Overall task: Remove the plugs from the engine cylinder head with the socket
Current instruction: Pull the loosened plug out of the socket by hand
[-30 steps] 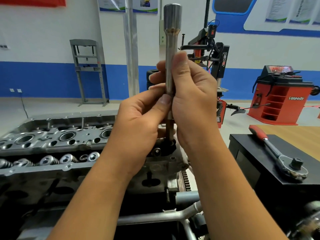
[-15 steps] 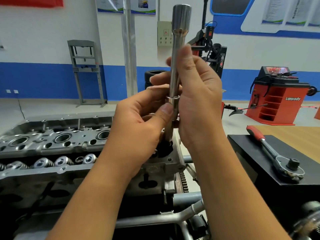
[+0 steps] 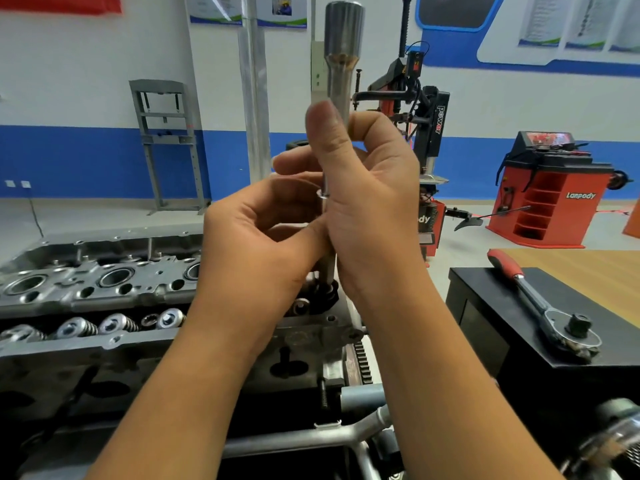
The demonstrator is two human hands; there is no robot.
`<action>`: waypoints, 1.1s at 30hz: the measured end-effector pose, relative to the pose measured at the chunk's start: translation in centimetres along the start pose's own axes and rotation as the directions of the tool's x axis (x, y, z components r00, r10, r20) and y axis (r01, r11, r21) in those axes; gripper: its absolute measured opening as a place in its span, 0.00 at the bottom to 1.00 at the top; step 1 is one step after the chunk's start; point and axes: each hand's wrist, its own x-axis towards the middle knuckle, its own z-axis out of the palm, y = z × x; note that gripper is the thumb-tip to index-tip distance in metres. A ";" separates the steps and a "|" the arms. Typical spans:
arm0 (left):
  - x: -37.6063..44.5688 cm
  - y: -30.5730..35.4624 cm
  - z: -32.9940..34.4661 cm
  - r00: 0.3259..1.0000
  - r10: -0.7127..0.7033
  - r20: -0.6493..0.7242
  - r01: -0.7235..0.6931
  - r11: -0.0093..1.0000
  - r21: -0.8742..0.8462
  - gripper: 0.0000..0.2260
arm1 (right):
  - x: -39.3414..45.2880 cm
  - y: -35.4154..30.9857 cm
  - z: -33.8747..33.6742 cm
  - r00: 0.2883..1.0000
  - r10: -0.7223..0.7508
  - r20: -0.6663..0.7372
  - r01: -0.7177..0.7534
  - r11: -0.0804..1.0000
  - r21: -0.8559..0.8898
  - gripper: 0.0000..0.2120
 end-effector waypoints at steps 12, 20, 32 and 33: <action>0.0 0.1 0.2 1.000 -0.008 -0.021 0.009 1.000 0.028 0.12 | 0.1 -0.1 -0.1 0.998 0.053 -0.030 -0.051 0.997 0.060 0.14; 0.1 0.1 0.1 0.993 -0.043 0.108 0.051 0.996 -0.072 0.13 | 0.7 -0.1 0.0 0.998 0.024 -0.061 -0.028 0.998 -0.063 0.18; 0.1 0.2 0.1 0.987 -0.048 0.153 0.062 0.994 -0.088 0.11 | 0.5 0.0 0.1 0.997 0.023 -0.072 -0.025 1.000 -0.019 0.19; 0.1 0.3 0.1 0.985 -0.042 0.167 0.053 0.996 -0.067 0.12 | 0.6 -0.2 -0.1 0.996 0.032 -0.080 -0.032 0.999 -0.008 0.19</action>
